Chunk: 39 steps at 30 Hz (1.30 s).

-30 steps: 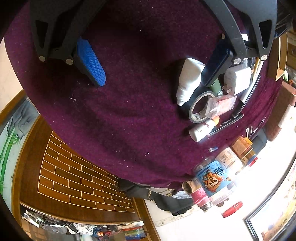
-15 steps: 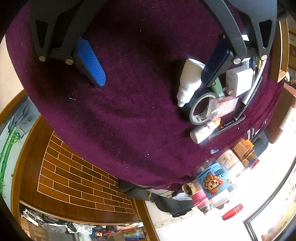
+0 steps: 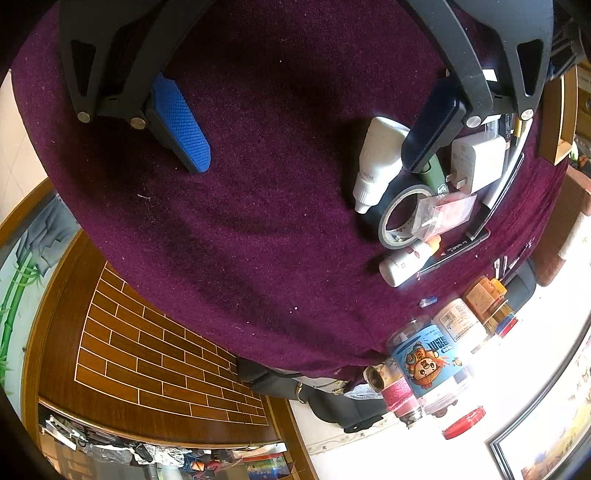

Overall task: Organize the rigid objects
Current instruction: 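Lift the yellow pen with the left tool while the right tool grasps a black marker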

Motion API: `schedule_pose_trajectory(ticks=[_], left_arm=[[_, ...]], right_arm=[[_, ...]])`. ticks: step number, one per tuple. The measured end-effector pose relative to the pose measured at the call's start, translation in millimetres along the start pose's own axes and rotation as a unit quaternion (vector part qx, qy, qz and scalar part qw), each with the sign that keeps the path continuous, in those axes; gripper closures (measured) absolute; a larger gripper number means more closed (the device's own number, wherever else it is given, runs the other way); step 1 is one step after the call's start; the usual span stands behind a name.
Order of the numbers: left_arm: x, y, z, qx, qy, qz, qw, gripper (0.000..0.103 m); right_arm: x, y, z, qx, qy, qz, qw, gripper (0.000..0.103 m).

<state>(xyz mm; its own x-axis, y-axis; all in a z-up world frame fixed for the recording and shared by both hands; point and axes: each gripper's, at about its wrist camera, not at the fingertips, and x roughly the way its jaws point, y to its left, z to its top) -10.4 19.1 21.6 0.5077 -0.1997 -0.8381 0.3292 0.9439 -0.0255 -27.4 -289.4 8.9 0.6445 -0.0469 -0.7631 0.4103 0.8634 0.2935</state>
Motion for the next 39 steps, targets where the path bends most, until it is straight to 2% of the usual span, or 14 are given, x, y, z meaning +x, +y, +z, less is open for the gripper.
schedule_pose_trajectory(ticks=[2,5,7,8,12,16,20,23,27,29,32,34,37,39], left_arm=[[3,-7,0,0.015,-0.017,0.023,0.9995,0.067],[4,-10,-2,0.021,-0.027,0.03,0.999,0.067],[1,-6,-3,0.014,-0.023,0.014,0.9995,0.08],[-2,-3,-4,0.011,-0.02,0.009,0.9997,0.097],[-15,11,-9,-0.027,-0.019,-0.032,0.9989,0.097],[-52,30,-23,-0.07,-0.048,-0.083,0.9929,0.097],[-98,49,-40,-0.099,-0.085,-0.11,0.9854,0.097],[-124,59,-49,-0.104,-0.107,-0.115,0.9821,0.097],[-145,70,-64,-0.108,-0.134,-0.108,0.9792,0.097],[-146,75,-69,-0.121,-0.135,-0.12,0.9761,0.097],[-146,81,-76,-0.134,-0.14,-0.131,0.9724,0.097],[-149,87,-84,-0.141,-0.143,-0.133,0.9705,0.097],[-152,102,-93,-0.16,-0.143,-0.137,0.967,0.097],[-154,111,-98,-0.168,-0.146,-0.134,0.9656,0.097]], right_arm=[[0,0,0,0.0,0.0,0.0,1.0,0.0],[0,0,0,0.0,0.0,0.0,1.0,0.0],[0,0,0,0.0,0.0,-0.001,1.0,0.0],[0,0,0,0.0,0.0,-0.001,1.0,0.0],[0,0,0,0.001,-0.001,0.001,1.0,0.0],[0,-1,0,0.003,-0.001,0.004,1.0,0.0],[3,4,2,-0.009,0.007,-0.011,1.0,0.0],[-8,8,-1,-0.012,0.019,-0.006,1.0,0.011],[-54,48,-18,-0.064,0.013,0.072,0.995,0.011],[-58,81,-32,-0.109,0.05,0.121,0.985,0.011],[-49,116,-51,-0.134,0.1,0.163,0.972,0.012],[-45,133,-62,-0.149,0.108,0.165,0.969,0.014],[-39,158,-79,-0.179,0.12,0.164,0.963,0.027],[-33,172,-87,-0.2,0.126,0.145,0.961,0.03]])
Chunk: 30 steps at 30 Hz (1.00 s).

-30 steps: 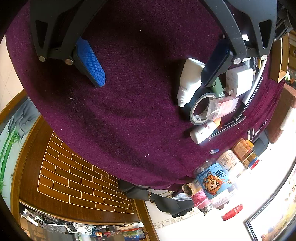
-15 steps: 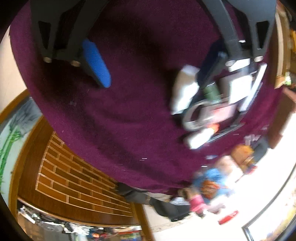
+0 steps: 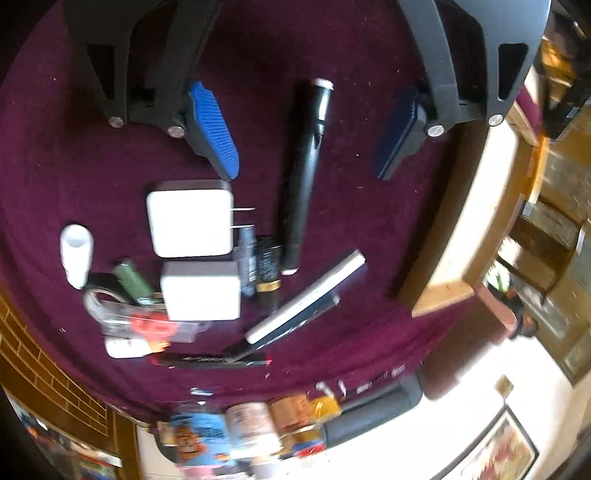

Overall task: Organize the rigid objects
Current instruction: 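Lift the yellow pen with the left tool while the right tool grasps a black marker, then lower both held pens into the cardboard box and open both tools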

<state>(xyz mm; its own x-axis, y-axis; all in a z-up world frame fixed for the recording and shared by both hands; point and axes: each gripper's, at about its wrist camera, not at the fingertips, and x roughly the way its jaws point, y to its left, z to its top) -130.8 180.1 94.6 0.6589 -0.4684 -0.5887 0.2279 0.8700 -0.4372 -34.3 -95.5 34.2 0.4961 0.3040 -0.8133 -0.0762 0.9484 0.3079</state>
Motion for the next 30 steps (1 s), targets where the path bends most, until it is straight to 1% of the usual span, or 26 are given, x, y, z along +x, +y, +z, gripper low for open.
schedule_pose_trajectory(ticks=[1,3,4,5,6,7,8,9,10,11,13,16,19,20,21,24,27,28,30], left_arm=[[-2,5,0,-0.005,-0.002,0.0,1.0,0.097],[-6,12,1,-0.012,-0.008,0.0,0.9999,0.096],[-7,15,0,-0.014,-0.01,0.0,0.9999,0.096],[-8,18,0,-0.016,-0.01,0.0,0.9998,0.096],[-8,21,-1,-0.019,-0.01,0.0,0.9998,0.096],[-8,24,-2,-0.023,-0.011,0.001,0.9997,0.096],[-8,27,-2,-0.026,-0.011,0.001,0.9996,0.096],[-10,29,-4,-0.028,-0.011,0.002,0.9995,0.096],[-11,32,-4,-0.032,-0.012,0.003,0.9994,0.096],[-12,35,-4,-0.034,-0.013,0.004,0.9993,0.096],[-14,39,-5,-0.037,-0.014,0.008,0.9992,0.096],[-18,47,-2,-0.042,-0.016,0.013,0.9989,0.096],[-20,55,4,-0.053,-0.016,0.011,0.9984,0.096],[-19,57,7,-0.058,-0.015,0.009,0.9982,0.096],[-18,60,10,-0.064,-0.014,0.005,0.9978,0.096],[-13,68,22,-0.079,-0.013,-0.001,0.9968,0.097],[-9,69,30,-0.079,-0.017,0.0,0.9968,0.097],[-7,70,35,-0.078,-0.019,0.0,0.9968,0.097],[-2,74,41,-0.076,-0.022,0.001,0.9968,0.097]], right_arm=[[4,4,1,-0.005,0.004,-0.012,1.0,0.031],[17,9,3,-0.01,0.017,-0.026,0.999,0.042],[21,9,3,-0.012,0.021,-0.035,0.999,0.043],[25,14,3,-0.023,0.012,-0.057,0.998,0.046],[27,16,3,-0.033,0.007,-0.071,0.997,0.054],[30,22,3,-0.044,0.003,-0.092,0.995,0.06],[31,25,3,-0.056,-0.004,-0.113,0.992,0.07],[31,26,2,-0.063,-0.009,-0.129,0.99,0.079],[30,26,1,-0.065,-0.011,-0.132,0.989,0.083],[27,23,0,-0.059,-0.01,-0.122,0.991,0.091],[22,17,1,-0.042,-0.005,-0.102,0.994,0.091],[4,15,-1,-0.033,-0.018,-0.076,0.996,0.091],[-10,20,3,-0.019,-0.024,-0.033,0.999,0.091],[-17,21,5,-0.011,-0.025,-0.003,1.0,0.091],[-22,23,7,-0.007,-0.026,0.017,0.999,0.091],[-34,37,17,-0.004,-0.036,0.075,0.997,0.091],[-45,58,27,-0.013,-0.041,0.125,0.991,0.09],[-45,64,31,-0.016,-0.038,0.138,0.99,0.09],[-37,80,40,-0.013,-0.017,0.179,0.984,0.09]])
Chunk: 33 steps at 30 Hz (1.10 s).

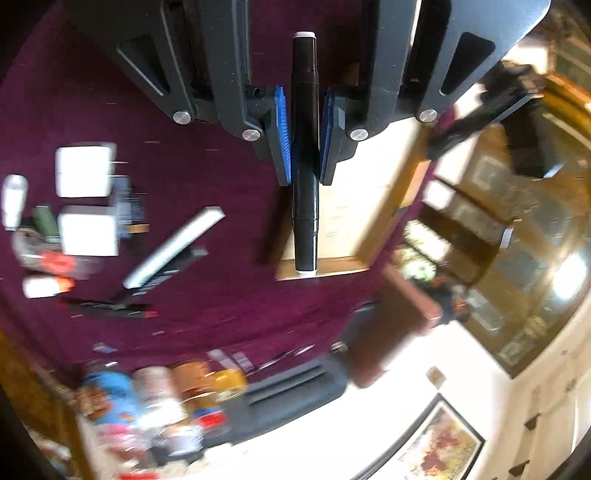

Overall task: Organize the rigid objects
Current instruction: 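Lower both held pens into the cardboard box and open both tools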

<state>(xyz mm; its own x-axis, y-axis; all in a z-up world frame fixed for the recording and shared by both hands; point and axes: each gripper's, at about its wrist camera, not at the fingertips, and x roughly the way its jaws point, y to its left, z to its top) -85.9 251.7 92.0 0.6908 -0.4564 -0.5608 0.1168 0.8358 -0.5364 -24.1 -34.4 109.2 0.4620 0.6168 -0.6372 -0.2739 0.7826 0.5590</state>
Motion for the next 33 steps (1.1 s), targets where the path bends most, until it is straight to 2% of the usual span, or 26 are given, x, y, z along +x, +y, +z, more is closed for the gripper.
schedule_pose_trajectory(ticks=[3,5,8,11,16,18,19,21,23,26,27,29,33], left_arm=[[17,10,16,-0.016,0.001,0.002,0.9999,0.097],[34,18,29,-0.033,0.007,0.0,0.9994,0.097],[70,28,46,-0.054,0.03,0.003,0.9981,0.097],[95,36,52,-0.067,0.051,0.008,0.9964,0.097],[122,54,55,-0.1,0.069,0.008,0.9926,0.097],[127,60,54,-0.113,0.065,0.007,0.9914,0.095],[130,61,54,-0.116,0.064,0.008,0.9911,0.093],[135,67,51,-0.131,0.067,0.011,0.9891,0.076],[138,70,48,-0.144,0.075,0.013,0.9867,0.068],[137,75,45,-0.159,0.079,0.01,0.9842,0.068],[136,75,45,-0.16,0.078,0.011,0.9841,0.068],[132,75,43,-0.158,0.077,0.013,0.9843,0.068],[126,71,36,-0.15,0.077,0.019,0.9855,0.068]], right_arm=[[33,11,11,0.024,0.034,0.046,0.998,0.09],[59,17,17,0.032,0.05,0.048,0.997,0.09],[101,22,23,0.047,0.074,0.031,0.996,0.09],[136,20,31,0.052,0.078,-0.011,0.996,0.09],[162,12,40,0.055,0.082,-0.056,0.994,0.09],[170,6,42,0.067,0.087,-0.067,0.992,0.089],[171,4,42,0.071,0.082,-0.074,0.991,0.089],[164,4,44,0.061,0.07,-0.082,0.992,0.089],[158,7,44,0.048,0.063,-0.089,0.993,0.089],[144,5,41,0.048,0.05,-0.086,0.994,0.089],[140,4,41,0.05,0.048,-0.087,0.994,0.085],[131,2,38,0.048,0.039,-0.101,0.993,0.082],[94,-7,28,0.032,0.016,-0.115,0.993,0.082]])
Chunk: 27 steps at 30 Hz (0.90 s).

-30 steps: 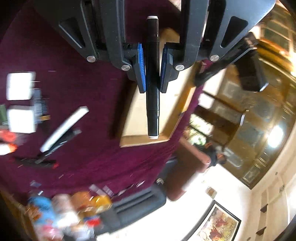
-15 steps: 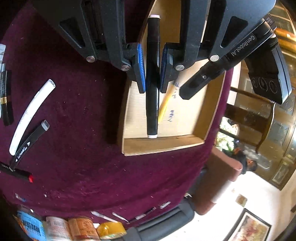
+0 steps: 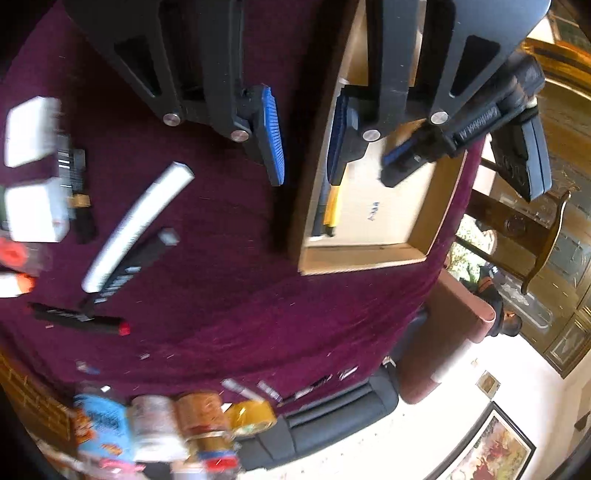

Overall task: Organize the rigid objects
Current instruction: 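Lower both held pens into the cardboard box and open both tools, then grasp the white charger block with the right tool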

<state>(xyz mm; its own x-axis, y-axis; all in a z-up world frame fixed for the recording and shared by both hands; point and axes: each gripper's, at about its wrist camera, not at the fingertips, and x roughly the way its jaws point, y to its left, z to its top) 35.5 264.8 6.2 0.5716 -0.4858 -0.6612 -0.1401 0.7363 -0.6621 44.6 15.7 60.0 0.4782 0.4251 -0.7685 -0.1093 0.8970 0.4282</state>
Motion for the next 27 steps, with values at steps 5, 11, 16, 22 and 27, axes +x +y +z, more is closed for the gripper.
schedule_pose_trajectory(ticks=[5,11,16,22,27], left_arm=[[-8,-1,-11,0.005,-0.001,0.001,1.0,0.065],[-14,-10,-16,0.027,-0.007,0.01,0.9996,0.056],[-40,-31,-31,0.044,-0.014,-0.003,0.9989,0.056],[-83,-98,-91,0.154,-0.048,0.01,0.9869,0.042],[-79,-127,-137,0.219,-0.045,0.059,0.9729,0.041]], right_arm=[[-52,-38,-20,-0.012,-0.037,-0.036,0.999,0.082],[-119,-95,-42,-0.017,-0.093,-0.123,0.988,0.082],[-183,-113,-67,-0.046,-0.195,-0.205,0.958,0.029],[-176,-173,-66,0.034,-0.139,-0.156,0.977,0.004],[-154,-165,-72,0.013,-0.122,-0.158,0.98,0.004]])
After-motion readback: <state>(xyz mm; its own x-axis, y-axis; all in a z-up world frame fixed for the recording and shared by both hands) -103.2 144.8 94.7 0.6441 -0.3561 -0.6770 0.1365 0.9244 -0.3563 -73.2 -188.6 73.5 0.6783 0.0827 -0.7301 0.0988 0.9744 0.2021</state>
